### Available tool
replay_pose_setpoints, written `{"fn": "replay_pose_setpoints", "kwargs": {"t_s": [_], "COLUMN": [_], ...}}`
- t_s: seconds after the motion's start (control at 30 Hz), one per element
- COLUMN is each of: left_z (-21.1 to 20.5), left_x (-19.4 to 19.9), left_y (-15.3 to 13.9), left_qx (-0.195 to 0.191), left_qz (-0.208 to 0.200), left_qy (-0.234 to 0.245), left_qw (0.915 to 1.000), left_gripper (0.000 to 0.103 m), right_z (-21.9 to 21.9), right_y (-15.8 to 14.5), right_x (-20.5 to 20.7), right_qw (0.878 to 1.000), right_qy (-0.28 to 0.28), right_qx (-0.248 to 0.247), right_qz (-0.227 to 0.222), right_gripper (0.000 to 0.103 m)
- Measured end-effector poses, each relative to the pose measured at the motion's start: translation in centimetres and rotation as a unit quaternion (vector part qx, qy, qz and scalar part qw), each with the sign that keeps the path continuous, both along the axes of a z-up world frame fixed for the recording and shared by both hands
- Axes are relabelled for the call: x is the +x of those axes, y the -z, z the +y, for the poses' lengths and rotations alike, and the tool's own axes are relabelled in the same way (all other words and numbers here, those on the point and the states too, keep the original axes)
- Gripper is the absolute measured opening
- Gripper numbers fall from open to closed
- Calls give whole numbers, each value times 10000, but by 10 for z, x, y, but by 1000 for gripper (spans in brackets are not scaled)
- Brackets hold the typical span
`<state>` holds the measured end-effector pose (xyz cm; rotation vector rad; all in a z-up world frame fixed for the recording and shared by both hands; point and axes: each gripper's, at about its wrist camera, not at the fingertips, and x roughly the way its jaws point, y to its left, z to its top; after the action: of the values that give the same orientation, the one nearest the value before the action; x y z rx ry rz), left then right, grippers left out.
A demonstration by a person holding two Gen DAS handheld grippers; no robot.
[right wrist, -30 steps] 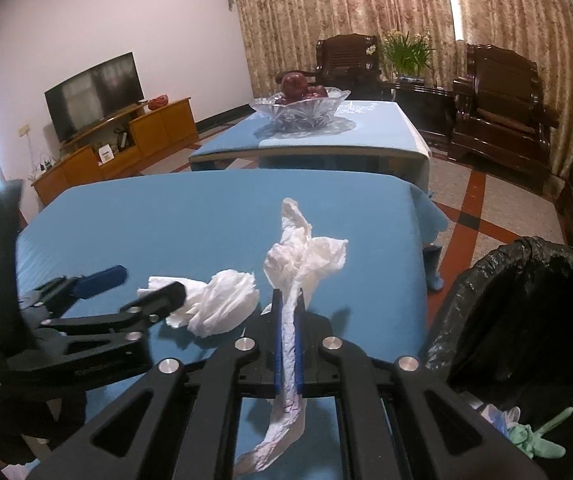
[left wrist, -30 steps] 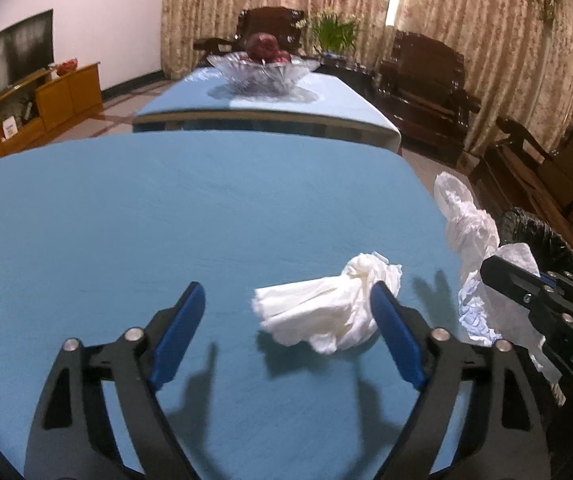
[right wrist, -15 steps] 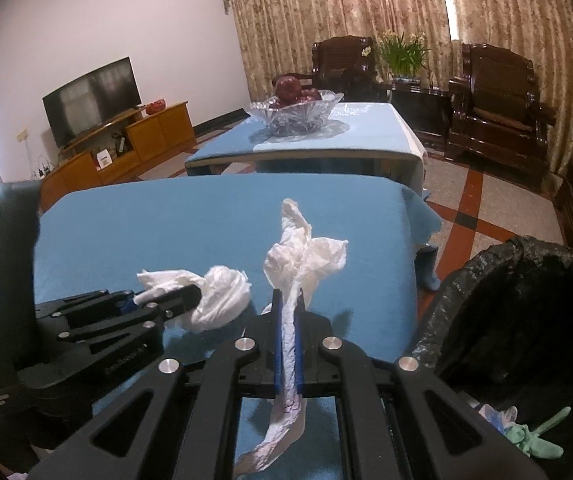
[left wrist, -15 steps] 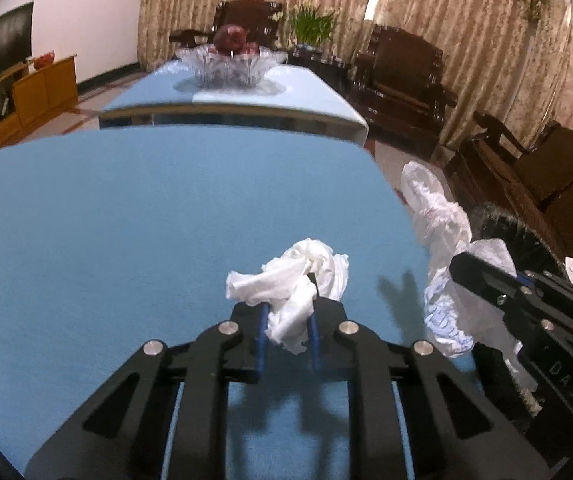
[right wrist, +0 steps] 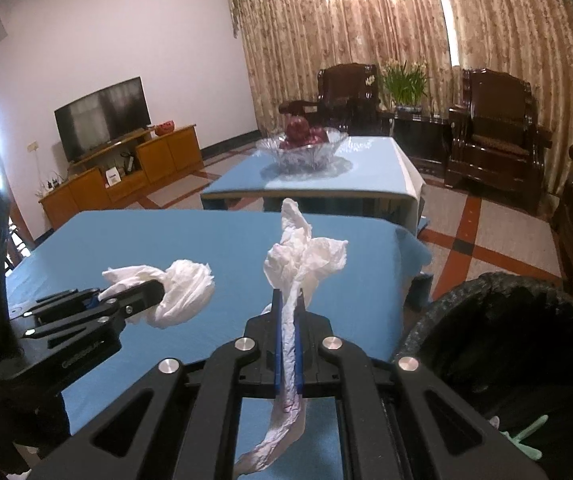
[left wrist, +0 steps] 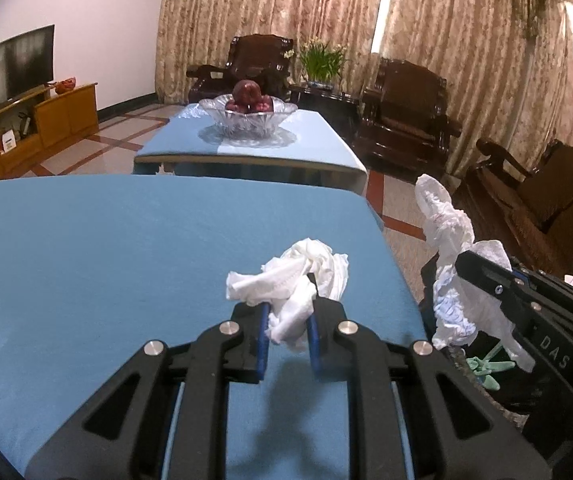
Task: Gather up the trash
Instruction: 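Carry both tissues over the wastebasket and open both grippers to drop them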
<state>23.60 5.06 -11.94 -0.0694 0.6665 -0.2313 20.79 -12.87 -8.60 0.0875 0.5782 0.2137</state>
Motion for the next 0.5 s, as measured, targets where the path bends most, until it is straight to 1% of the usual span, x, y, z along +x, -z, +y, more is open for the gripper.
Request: {"fn": "replay_pose_setpoints", "kwargs": {"t_s": [0.27,0.5], "left_z": [-8,-24], "left_x": [-33,-59], "left_y": [-32,-53], "left_qx": [61,-11], "left_qz": [-240,-390], "left_qy": [-35,86], "left_qw": [9997,9992], "left_gripper": [14,14], "right_z": [-13,-26], "right_y": [-30,-45], "right_x": [-33,-62], "right_qw": [9997,9990], "right_qy": [100,258], "right_qx": [-70,-98], "right_qz": [-217,-347], "right_gripper": [5,5]}}
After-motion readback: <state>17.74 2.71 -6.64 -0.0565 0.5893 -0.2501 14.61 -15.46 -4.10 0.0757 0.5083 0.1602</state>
